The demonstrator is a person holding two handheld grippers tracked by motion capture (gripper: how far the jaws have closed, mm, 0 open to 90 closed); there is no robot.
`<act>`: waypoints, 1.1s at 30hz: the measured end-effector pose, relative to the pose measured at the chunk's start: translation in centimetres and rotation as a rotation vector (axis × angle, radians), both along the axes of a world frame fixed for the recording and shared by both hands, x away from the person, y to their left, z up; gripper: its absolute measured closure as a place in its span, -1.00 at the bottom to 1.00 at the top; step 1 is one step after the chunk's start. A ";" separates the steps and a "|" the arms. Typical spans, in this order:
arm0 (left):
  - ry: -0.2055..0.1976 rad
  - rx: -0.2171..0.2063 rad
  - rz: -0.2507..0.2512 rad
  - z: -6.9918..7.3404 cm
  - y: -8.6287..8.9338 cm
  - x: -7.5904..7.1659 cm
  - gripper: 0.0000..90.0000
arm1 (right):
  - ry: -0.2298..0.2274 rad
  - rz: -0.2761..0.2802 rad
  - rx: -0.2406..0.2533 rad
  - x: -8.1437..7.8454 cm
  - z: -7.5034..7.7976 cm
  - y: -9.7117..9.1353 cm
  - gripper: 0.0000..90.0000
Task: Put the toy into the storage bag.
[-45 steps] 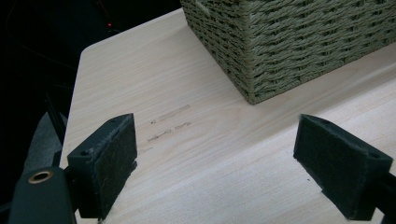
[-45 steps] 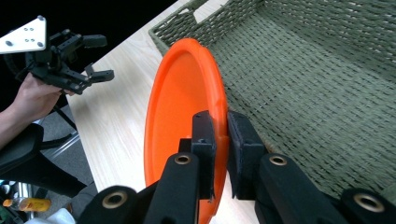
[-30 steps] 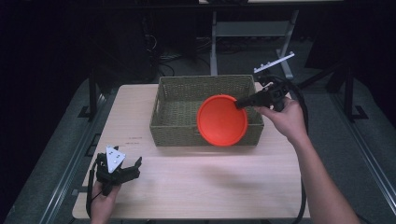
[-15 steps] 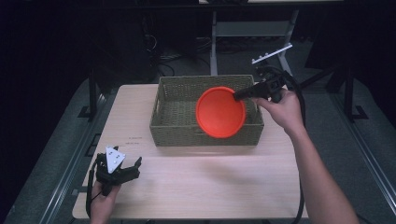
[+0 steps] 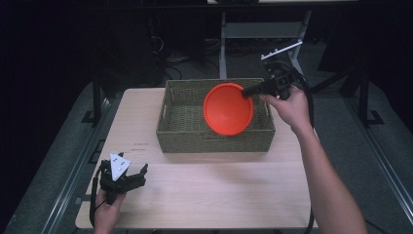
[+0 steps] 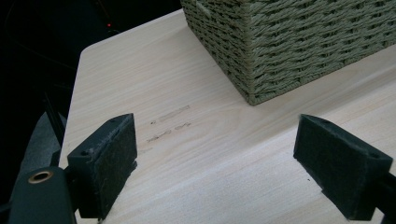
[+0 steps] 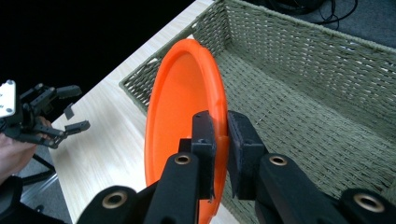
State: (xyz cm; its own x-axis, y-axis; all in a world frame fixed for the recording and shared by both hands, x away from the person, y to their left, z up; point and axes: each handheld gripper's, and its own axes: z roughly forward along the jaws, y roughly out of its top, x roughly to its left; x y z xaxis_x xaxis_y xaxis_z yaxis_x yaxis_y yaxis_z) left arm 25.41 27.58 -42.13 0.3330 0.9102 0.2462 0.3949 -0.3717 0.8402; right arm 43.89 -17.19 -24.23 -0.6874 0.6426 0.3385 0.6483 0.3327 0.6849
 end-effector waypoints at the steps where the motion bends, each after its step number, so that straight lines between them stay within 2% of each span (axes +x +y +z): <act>1: 0.001 0.001 0.001 0.0 0.0 0.0 -0.71 | 0.007 -0.006 0.001 0.2 -0.1 -0.1 0.82; 14: 0.003 0.009 -0.009 0.0 -0.2 0.0 -0.71 | 0.022 -0.065 0.002 1.9 -1.1 -0.3 0.82; 33: -0.001 -0.001 -0.012 0.0 -0.3 -0.1 -0.71 | 0.030 -0.127 0.017 3.1 -2.1 -0.4 0.81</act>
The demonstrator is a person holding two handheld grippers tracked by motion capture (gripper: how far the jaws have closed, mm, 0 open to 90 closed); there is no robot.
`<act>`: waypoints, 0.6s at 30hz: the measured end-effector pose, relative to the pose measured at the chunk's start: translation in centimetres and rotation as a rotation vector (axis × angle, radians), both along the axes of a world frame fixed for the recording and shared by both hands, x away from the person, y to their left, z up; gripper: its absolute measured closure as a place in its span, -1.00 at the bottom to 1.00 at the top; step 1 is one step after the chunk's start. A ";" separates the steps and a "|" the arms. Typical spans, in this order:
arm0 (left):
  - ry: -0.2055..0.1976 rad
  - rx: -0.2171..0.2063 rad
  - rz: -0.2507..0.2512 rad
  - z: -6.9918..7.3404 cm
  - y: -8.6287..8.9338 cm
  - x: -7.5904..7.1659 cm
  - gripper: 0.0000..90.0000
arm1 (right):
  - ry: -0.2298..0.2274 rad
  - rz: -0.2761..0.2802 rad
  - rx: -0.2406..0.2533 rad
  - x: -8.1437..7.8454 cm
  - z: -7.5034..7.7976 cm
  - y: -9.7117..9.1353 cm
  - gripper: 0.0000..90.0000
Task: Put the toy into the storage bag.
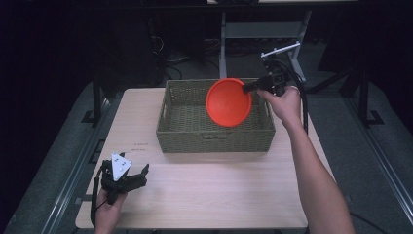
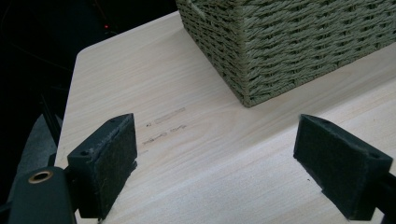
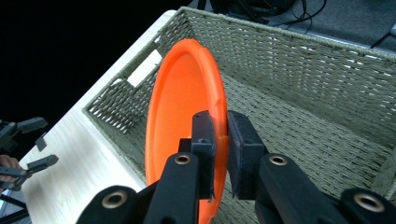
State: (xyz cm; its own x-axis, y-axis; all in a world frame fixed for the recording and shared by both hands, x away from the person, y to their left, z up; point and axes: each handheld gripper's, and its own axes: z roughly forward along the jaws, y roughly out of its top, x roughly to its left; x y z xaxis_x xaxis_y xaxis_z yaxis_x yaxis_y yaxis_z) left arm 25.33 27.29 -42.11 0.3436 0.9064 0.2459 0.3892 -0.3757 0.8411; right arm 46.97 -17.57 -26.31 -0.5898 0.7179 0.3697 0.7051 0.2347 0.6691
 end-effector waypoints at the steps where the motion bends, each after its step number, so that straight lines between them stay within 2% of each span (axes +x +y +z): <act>1: -0.001 0.000 0.000 0.0 0.0 0.0 -0.71 | 0.001 -0.004 -0.002 0.0 -0.1 0.0 0.81; 8: 0.001 0.002 -0.001 0.0 0.0 0.0 -0.71 | 0.009 -0.042 -0.004 0.5 -0.4 -0.3 0.81; 18: 0.000 0.003 -0.002 0.0 0.0 0.0 -0.71 | 0.012 -0.055 -0.020 1.1 -1.3 0.4 0.81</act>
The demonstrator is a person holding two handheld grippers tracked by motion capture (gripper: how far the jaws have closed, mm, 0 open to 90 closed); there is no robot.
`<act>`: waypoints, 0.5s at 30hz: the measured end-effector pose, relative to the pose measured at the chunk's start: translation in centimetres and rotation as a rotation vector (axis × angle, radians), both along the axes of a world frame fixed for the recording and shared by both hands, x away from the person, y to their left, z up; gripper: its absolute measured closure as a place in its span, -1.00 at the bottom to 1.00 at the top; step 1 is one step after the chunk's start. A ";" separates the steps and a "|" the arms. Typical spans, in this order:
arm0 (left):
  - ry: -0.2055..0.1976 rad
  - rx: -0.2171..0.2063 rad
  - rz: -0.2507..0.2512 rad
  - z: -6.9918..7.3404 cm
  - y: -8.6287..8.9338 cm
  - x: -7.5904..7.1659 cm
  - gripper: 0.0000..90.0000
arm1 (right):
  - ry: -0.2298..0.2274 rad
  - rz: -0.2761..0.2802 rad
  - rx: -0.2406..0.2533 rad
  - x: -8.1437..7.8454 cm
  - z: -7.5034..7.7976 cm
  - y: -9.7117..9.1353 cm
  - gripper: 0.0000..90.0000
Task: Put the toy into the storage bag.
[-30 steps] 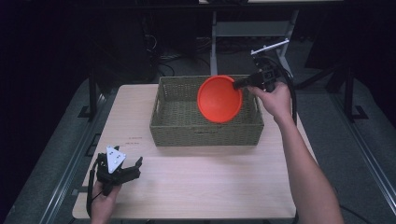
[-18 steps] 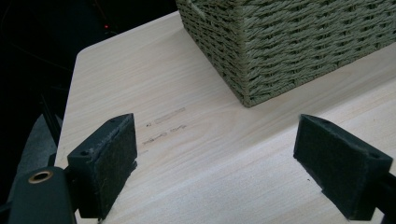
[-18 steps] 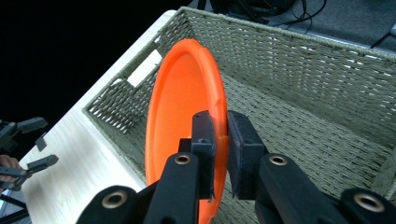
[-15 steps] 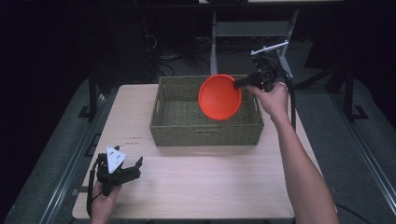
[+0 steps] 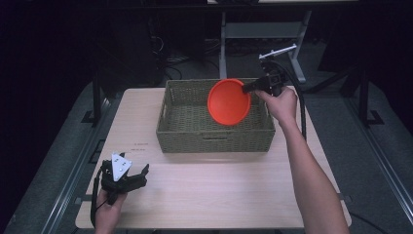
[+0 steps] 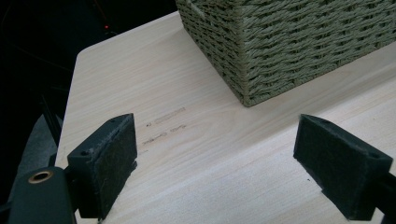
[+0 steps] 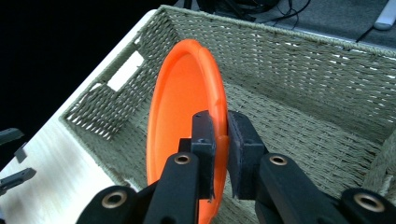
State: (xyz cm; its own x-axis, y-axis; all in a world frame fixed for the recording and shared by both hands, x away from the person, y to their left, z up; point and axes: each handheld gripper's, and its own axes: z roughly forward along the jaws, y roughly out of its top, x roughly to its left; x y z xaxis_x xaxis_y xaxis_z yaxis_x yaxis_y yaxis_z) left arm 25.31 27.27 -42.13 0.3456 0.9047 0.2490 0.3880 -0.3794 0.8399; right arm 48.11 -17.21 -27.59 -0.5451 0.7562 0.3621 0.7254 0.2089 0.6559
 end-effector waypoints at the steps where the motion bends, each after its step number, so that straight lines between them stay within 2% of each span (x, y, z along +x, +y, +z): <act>1: 0.001 0.001 0.001 0.0 0.0 0.0 -0.71 | 0.002 -0.003 -0.001 0.2 -0.2 0.1 0.81; 12: 0.001 -0.001 0.003 0.0 0.0 0.0 -0.71 | 0.019 -0.041 -0.019 1.0 -1.2 -0.1 0.81; 15: 0.007 0.010 -0.002 0.0 0.0 0.0 -0.71 | 0.024 -0.052 -0.026 1.2 -1.8 -0.3 0.81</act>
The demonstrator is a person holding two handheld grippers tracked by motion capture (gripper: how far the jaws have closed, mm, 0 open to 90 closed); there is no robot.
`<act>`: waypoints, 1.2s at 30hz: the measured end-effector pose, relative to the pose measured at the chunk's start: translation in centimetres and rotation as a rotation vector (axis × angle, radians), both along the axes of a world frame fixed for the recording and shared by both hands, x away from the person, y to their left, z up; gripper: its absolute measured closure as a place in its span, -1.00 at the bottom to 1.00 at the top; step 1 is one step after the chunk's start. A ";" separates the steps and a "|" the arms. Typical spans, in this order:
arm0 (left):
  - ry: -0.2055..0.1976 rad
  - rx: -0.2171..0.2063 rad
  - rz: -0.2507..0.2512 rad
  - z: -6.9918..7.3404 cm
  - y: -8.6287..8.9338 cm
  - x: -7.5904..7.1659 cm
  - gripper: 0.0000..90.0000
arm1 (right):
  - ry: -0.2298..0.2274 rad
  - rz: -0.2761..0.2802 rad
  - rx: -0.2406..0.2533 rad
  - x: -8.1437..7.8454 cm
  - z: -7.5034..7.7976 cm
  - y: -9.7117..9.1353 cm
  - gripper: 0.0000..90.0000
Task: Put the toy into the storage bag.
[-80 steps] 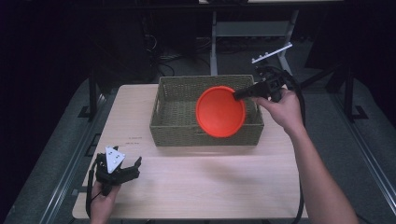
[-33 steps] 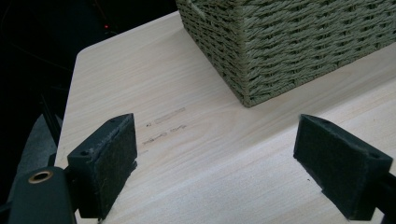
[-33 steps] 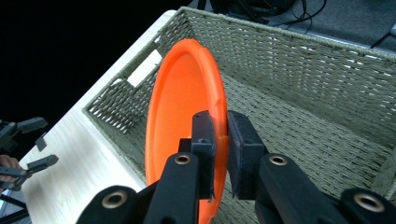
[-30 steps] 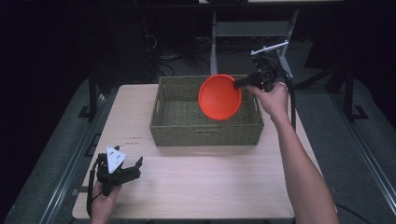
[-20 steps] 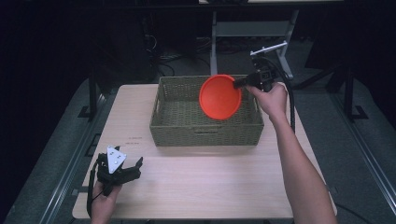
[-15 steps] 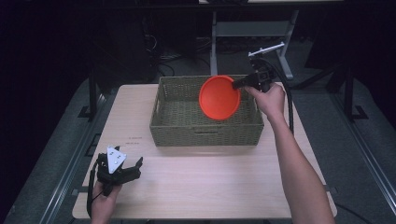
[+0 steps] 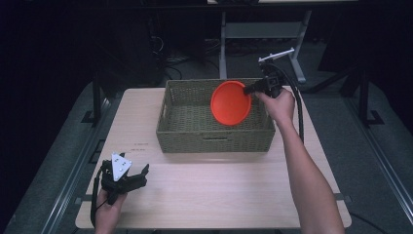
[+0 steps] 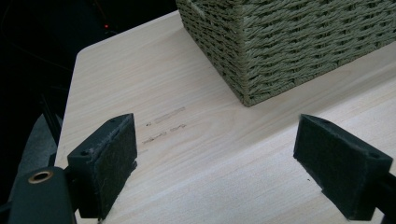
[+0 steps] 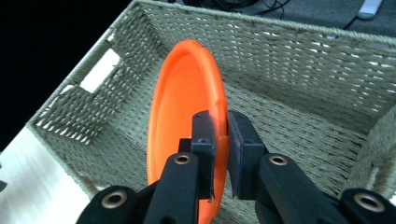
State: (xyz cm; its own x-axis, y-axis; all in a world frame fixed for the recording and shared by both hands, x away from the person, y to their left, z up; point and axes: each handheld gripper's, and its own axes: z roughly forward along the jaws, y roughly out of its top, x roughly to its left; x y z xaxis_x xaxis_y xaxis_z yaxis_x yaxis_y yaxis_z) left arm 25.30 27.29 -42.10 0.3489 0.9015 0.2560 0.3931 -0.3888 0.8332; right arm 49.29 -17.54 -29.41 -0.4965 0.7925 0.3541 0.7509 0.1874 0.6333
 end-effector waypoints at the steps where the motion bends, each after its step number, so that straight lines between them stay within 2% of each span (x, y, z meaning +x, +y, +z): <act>1: 0.000 0.000 0.000 0.0 0.0 0.0 -0.71 | 0.000 0.000 0.000 0.0 0.0 0.0 0.81; 4: -0.003 -0.005 0.001 0.0 0.0 0.0 -0.71 | 0.013 -0.015 0.005 0.2 -1.0 -0.2 0.81; 9: -0.002 -0.004 0.004 0.0 0.1 0.1 -0.71 | 0.028 -0.009 0.028 0.4 -1.8 0.1 0.81; 12: -0.003 -0.011 0.006 0.0 0.1 0.0 -0.71 | 0.038 -0.011 0.005 0.6 -2.4 0.6 0.81; 18: -0.003 -0.008 0.004 0.0 0.1 0.0 -0.71 | 0.050 -0.014 -0.006 0.8 -3.1 0.8 0.81; 22: -0.001 -0.011 0.009 0.0 0.2 0.0 -0.71 | 0.055 -0.026 0.001 0.9 -3.7 0.7 0.80; 34: -0.003 -0.013 0.007 0.0 0.2 0.0 -0.71 | 0.095 -0.006 -0.009 1.2 -5.3 1.9 0.80; 36: -0.003 -0.013 0.007 0.0 0.2 0.0 -0.71 | 0.090 0.001 -0.010 1.2 -5.4 1.9 0.80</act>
State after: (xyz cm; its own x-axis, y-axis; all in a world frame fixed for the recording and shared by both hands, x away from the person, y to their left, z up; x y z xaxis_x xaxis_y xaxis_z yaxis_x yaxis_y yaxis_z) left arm 25.32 27.46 -42.08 0.3418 0.9073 0.2450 0.3935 -0.3749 0.8394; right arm 50.53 -15.62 -34.86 -0.4635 0.7960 0.3893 0.8046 0.1940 0.5613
